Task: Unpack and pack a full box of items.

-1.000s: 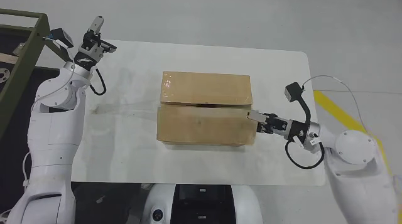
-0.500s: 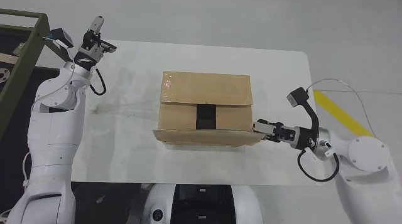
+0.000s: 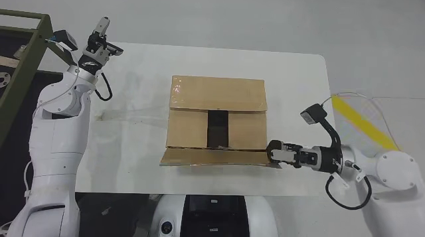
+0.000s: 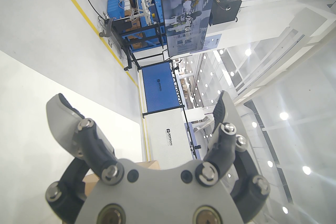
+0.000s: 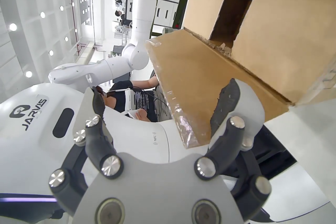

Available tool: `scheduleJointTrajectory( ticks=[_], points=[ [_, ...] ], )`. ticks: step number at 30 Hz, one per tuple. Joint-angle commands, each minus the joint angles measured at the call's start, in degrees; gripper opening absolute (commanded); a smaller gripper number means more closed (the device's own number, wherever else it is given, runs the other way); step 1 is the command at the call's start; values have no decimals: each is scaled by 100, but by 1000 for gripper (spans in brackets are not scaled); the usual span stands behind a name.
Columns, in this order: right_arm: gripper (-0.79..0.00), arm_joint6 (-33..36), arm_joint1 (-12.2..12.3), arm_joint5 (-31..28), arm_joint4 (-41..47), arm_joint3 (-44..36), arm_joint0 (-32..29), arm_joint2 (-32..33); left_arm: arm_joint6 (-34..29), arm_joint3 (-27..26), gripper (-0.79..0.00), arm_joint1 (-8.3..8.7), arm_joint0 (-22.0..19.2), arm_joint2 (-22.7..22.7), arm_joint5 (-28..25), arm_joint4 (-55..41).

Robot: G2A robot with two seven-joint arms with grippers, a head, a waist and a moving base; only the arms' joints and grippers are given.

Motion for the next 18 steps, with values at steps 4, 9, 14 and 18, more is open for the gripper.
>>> scheduleJointTrajectory(
  ticks=[4, 9, 14, 18],
  points=[
    [0, 184, 46, -63, -40, -178, -177, 21, 0, 0, 0, 0, 0, 0, 0, 0],
    [0, 339, 89, 11, -220, -272, -277, -134, 0, 0, 0, 0, 0, 0, 0, 0],
    [0, 517, 134, 166, -304, -209, -248, -293, 0, 0, 0, 0, 0, 0, 0, 0],
    [0, 471, 152, 270, -423, -70, -205, -533, 0, 0, 0, 0, 0, 0, 0, 0]
  ],
)
